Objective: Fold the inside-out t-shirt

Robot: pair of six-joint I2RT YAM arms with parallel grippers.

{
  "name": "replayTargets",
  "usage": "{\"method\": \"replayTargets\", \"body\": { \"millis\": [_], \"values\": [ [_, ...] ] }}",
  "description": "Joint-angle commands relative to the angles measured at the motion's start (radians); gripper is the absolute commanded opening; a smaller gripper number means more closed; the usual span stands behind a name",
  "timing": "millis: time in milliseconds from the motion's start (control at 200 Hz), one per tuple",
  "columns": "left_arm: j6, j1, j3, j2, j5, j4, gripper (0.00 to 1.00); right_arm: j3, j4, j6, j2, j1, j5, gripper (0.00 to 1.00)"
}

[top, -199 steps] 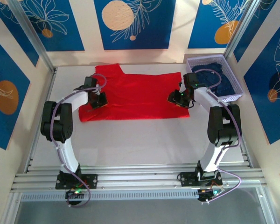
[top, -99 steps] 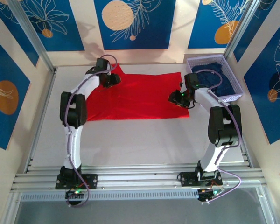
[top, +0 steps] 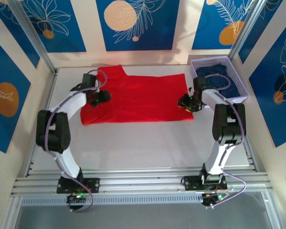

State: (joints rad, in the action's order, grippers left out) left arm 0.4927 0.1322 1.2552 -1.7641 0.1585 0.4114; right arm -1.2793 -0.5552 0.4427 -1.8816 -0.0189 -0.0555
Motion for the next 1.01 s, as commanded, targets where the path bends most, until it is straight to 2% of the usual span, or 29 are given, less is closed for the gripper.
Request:
{"method": "replayTargets", "body": {
  "millis": [0, 125, 220, 370, 545, 805, 925, 1000],
  "values": [
    [0.015, -0.071, -0.139, 0.043, -0.036, -0.076, 0.57, -0.037, -0.087, -0.039, -0.044, 0.019, 0.049, 0.46],
    [0.005, -0.124, -0.233, 0.045, -0.028, -0.096, 0.56, -0.029, -0.12, -0.04, -0.062, 0.018, 0.072, 0.45],
    [-0.002, -0.146, -0.278, 0.047, -0.037, -0.104, 0.56, -0.023, -0.156, -0.051, -0.064, 0.016, 0.137, 0.42],
    [0.02, -0.149, -0.345, 0.073, -0.047, -0.131, 0.56, -0.012, -0.215, -0.071, -0.065, 0.015, 0.223, 0.37],
    [0.027, -0.151, -0.424, 0.119, -0.057, -0.131, 0.56, 0.047, -0.258, -0.08, -0.035, -0.003, 0.328, 0.36],
    [0.1, -0.128, -0.641, 0.299, 0.033, -0.144, 0.57, 0.171, -0.282, -0.028, 0.058, -0.04, 0.397, 0.36],
    [0.159, -0.085, -0.729, 0.456, 0.006, -0.098, 0.57, 0.228, -0.289, 0.007, 0.126, -0.068, 0.427, 0.37],
    [0.172, -0.08, -0.721, 0.555, -0.022, -0.061, 0.58, 0.25, -0.255, 0.013, 0.207, -0.088, 0.391, 0.4]
  ]
}}
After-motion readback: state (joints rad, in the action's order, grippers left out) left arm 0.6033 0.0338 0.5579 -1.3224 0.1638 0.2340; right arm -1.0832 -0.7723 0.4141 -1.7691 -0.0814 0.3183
